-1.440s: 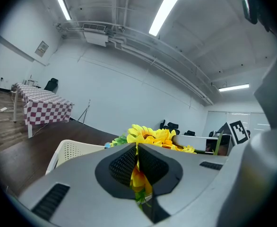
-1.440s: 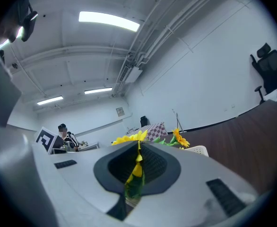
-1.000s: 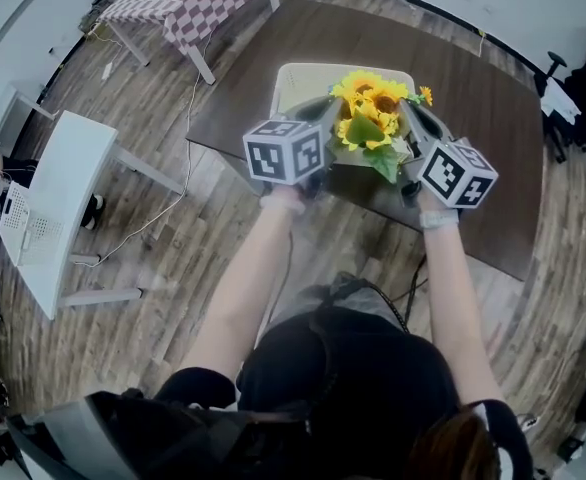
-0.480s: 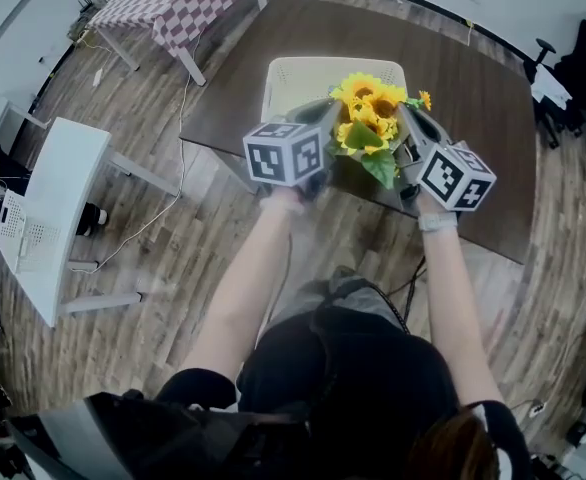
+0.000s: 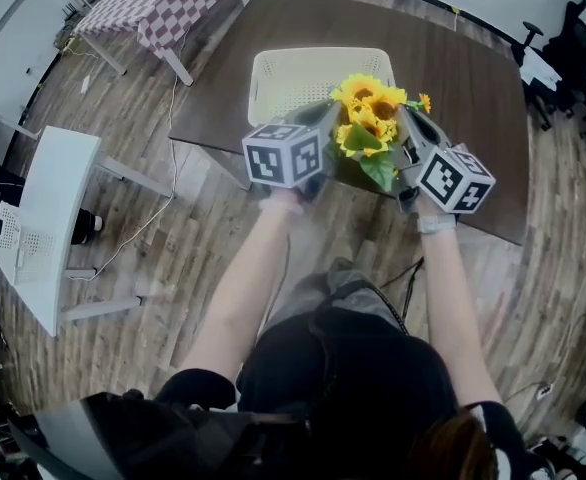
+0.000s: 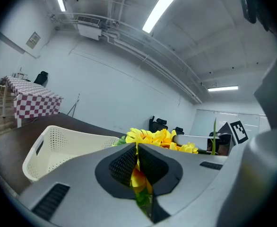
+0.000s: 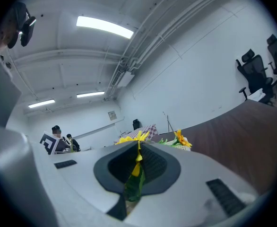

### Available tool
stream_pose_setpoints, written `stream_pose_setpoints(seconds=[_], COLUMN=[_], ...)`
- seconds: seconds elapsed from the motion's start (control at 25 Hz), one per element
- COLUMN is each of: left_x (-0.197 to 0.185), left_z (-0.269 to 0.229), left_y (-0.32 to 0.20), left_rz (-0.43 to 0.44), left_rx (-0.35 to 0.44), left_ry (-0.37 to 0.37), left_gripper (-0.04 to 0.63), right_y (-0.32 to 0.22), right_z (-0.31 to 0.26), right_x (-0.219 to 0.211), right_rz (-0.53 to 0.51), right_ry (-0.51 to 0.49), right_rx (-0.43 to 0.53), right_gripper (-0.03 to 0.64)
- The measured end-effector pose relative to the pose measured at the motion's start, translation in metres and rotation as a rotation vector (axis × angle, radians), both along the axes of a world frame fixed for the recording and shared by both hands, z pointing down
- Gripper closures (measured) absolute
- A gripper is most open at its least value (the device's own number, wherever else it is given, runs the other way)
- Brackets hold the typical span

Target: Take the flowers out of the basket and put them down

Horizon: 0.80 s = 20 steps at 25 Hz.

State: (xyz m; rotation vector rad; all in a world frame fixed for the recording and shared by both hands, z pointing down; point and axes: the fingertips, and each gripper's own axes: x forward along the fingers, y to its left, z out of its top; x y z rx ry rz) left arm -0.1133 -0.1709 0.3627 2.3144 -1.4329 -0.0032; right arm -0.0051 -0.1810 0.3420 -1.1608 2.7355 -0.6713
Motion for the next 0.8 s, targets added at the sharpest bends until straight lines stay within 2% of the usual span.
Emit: stream_pose_setpoints(seconds=[0.56,0.8], left_x=[0.019,0.060], left_z=[0.007,0.003], left_y=[-0.001,-0.012], left_rz=[0.083,0.119], left_rx=[-0.014,-0.004], left_ry=[0.008,0.003], left_gripper=[0.584,0.584], right_y=[0.005,0.001], right_z=[0.007,0.005], right_x=[0.018,0.060], right_rz=[0.072,0.106], right_ry=[-0.003,-0.005], right_rx=[-0.016,-0.013], right_gripper=[0.610,0.609])
